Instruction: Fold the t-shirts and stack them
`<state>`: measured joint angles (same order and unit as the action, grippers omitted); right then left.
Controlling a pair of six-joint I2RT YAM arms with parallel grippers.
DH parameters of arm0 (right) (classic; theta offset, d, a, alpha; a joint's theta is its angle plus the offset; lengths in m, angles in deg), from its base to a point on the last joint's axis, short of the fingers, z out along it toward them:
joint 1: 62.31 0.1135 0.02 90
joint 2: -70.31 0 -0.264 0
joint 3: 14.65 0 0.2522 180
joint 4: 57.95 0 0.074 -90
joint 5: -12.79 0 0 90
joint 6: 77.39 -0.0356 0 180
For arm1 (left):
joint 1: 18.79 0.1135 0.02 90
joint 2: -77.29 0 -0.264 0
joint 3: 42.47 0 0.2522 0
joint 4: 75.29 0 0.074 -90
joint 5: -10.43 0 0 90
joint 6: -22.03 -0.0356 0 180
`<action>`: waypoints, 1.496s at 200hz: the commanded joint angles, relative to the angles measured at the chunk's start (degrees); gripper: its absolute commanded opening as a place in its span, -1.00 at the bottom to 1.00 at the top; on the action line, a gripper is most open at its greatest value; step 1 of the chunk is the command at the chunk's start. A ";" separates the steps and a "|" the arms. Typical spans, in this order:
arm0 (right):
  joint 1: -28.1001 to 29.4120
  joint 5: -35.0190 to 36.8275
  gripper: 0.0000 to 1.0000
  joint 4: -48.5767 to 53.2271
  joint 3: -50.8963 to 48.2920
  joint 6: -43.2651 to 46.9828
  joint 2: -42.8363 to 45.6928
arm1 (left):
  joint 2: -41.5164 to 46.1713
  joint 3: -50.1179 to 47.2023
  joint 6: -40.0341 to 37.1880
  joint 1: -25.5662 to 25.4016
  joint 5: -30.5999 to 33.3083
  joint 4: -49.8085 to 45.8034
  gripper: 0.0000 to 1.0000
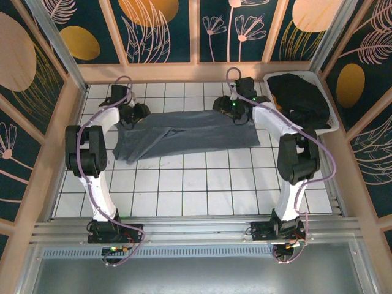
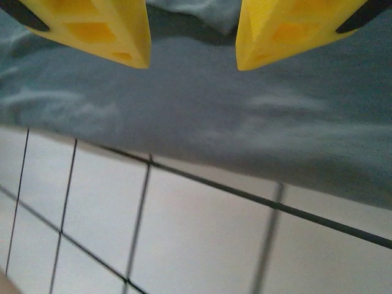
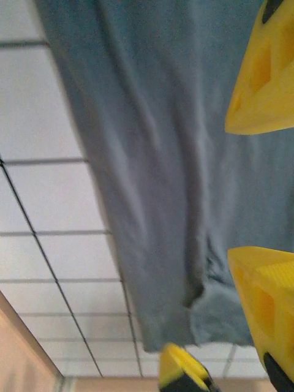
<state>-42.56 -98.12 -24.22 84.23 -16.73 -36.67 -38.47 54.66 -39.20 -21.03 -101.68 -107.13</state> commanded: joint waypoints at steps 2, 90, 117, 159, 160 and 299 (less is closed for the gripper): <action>0.96 -2.56 0.04 -3.76 -4.95 -3.24 3.57 | -1.99 -0.86 -5.27 0.22 -0.36 -0.64 -0.17; 2.51 -1.42 0.03 -4.49 -10.55 -5.76 7.82 | -3.32 -3.28 -6.58 -1.39 1.34 -1.91 -0.18; 2.85 -1.59 0.03 -4.94 -10.75 -5.99 7.66 | -3.29 -4.21 -6.45 -1.93 -0.17 -1.70 -0.18; 3.03 -1.59 0.02 -4.74 -10.68 -5.92 7.28 | -0.96 -6.83 -5.04 -2.42 -0.22 0.21 -0.38; 3.02 -1.59 0.02 -4.75 -10.68 -5.87 7.29 | -0.87 -6.87 -5.04 -2.46 -0.18 0.27 -0.39; 3.20 -1.77 0.00 -5.98 -14.31 -6.76 9.36 | 4.41 -10.45 -4.82 -4.09 5.00 -0.81 0.00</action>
<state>-39.92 -99.63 -28.57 71.23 -22.50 -30.81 -34.82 44.61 -42.45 -24.99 -99.80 -107.00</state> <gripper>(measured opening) 0.502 0.474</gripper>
